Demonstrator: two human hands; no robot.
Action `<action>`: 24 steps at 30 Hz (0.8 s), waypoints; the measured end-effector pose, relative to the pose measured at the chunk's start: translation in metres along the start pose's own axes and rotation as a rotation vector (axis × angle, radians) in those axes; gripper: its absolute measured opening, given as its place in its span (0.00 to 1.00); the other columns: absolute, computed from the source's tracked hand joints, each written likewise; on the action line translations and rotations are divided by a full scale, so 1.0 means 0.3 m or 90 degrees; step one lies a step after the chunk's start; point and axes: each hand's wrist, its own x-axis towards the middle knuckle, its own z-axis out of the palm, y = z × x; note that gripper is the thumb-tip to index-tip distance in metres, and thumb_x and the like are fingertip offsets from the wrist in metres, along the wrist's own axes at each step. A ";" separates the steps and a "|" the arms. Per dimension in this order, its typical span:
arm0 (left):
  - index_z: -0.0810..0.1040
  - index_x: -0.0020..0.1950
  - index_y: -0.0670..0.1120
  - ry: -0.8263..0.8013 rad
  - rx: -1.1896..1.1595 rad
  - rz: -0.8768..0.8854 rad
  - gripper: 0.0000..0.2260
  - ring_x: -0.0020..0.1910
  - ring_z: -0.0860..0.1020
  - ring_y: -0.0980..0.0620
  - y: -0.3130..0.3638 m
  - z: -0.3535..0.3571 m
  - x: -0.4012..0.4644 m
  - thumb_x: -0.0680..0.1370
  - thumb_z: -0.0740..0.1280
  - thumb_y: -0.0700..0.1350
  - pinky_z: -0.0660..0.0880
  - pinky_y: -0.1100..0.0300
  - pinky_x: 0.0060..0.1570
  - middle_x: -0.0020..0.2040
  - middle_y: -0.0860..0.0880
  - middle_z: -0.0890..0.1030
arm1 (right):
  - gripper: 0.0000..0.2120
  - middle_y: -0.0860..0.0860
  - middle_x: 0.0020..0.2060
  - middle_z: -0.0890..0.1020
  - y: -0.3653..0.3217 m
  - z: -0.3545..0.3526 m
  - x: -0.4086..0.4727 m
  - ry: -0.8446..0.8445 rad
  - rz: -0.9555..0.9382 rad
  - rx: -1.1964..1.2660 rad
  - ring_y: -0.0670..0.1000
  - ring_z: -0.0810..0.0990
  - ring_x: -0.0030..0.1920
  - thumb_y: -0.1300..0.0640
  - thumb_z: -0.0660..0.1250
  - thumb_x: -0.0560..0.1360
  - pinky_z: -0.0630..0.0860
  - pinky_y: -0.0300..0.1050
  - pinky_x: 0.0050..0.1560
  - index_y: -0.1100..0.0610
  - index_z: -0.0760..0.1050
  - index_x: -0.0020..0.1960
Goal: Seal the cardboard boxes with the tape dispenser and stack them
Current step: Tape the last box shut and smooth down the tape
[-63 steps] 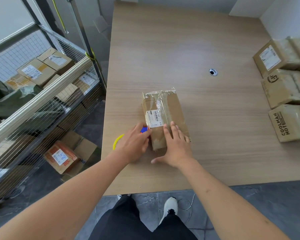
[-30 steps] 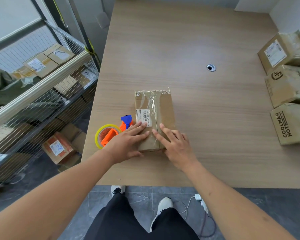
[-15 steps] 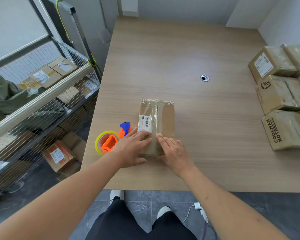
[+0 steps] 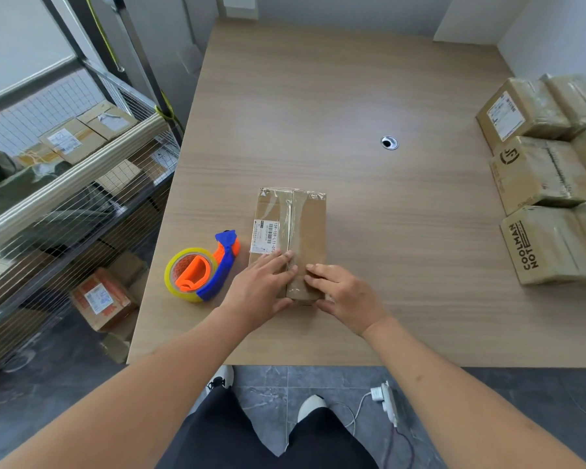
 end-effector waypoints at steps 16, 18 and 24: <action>0.79 0.68 0.56 0.005 0.050 -0.052 0.31 0.68 0.69 0.38 0.068 -0.030 0.059 0.66 0.77 0.45 0.69 0.43 0.67 0.70 0.41 0.70 | 0.23 0.52 0.58 0.83 0.029 -0.064 -0.013 0.020 -0.099 -0.057 0.55 0.79 0.49 0.62 0.81 0.68 0.81 0.48 0.51 0.56 0.83 0.62; 0.77 0.71 0.54 0.005 -0.018 -0.073 0.29 0.70 0.69 0.37 0.081 -0.026 0.048 0.69 0.68 0.53 0.66 0.43 0.70 0.72 0.40 0.68 | 0.26 0.52 0.57 0.82 0.037 -0.068 -0.006 -0.004 -0.106 -0.041 0.55 0.78 0.51 0.59 0.83 0.65 0.81 0.47 0.53 0.56 0.82 0.62; 0.74 0.75 0.53 -0.005 -0.077 -0.068 0.34 0.78 0.63 0.41 0.062 -0.003 0.019 0.72 0.67 0.66 0.66 0.49 0.75 0.78 0.41 0.61 | 0.26 0.50 0.57 0.81 0.076 -0.097 0.014 -0.069 -0.105 0.002 0.55 0.77 0.53 0.56 0.82 0.67 0.81 0.50 0.55 0.54 0.82 0.64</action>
